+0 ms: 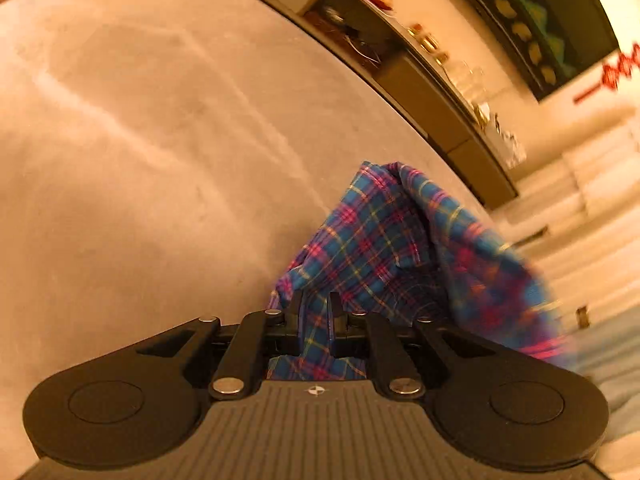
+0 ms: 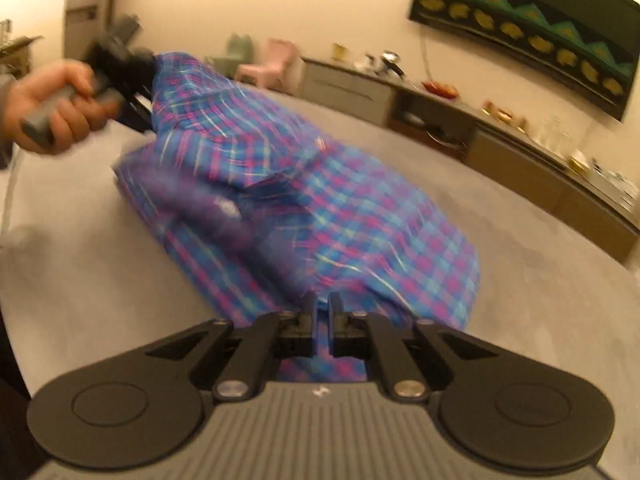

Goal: Fold clothes

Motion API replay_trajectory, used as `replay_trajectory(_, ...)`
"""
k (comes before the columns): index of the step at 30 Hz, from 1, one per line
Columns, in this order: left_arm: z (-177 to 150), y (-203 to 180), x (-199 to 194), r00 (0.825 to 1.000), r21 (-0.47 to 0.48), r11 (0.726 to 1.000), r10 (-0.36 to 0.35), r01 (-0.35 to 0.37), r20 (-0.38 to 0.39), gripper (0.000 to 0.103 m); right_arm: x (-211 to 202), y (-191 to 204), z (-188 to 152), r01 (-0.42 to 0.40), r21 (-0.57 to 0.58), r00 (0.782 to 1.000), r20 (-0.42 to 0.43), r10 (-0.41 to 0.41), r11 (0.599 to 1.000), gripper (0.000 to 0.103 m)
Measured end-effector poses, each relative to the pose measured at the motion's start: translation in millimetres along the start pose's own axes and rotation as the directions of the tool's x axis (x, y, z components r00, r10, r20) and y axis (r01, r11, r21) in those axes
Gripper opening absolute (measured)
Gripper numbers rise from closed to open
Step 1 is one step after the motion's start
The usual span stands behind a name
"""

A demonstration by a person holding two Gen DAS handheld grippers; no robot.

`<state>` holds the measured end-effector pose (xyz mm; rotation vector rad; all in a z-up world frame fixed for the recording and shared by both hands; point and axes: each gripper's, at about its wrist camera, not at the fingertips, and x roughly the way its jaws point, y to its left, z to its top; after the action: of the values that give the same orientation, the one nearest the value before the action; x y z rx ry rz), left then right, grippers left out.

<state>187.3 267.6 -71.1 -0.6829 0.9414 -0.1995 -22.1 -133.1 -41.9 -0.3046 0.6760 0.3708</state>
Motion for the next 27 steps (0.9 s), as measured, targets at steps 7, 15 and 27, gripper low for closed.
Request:
replay_trajectory(7,7.9,12.6,-33.4,0.994,-0.07,0.997,-0.036,0.043,0.107,0.01,-23.2,-2.9,25.6,-0.041,0.109,0.995,0.095,0.031,0.993,0.029)
replay_trajectory(15,-10.5,-46.4,-77.4,0.948,0.251,0.967,-0.123,0.048,0.292,0.011,4.0,8.9,39.9,-0.064,0.168,0.992,0.123,0.044,0.984,0.044)
replay_trajectory(27,-184.3,-161.6,-17.3,0.987,0.974,0.221,-0.134,-0.06,0.091,0.027,58.3,10.0,56.7,-0.067,0.177,0.997,0.05,0.059,0.982,0.025)
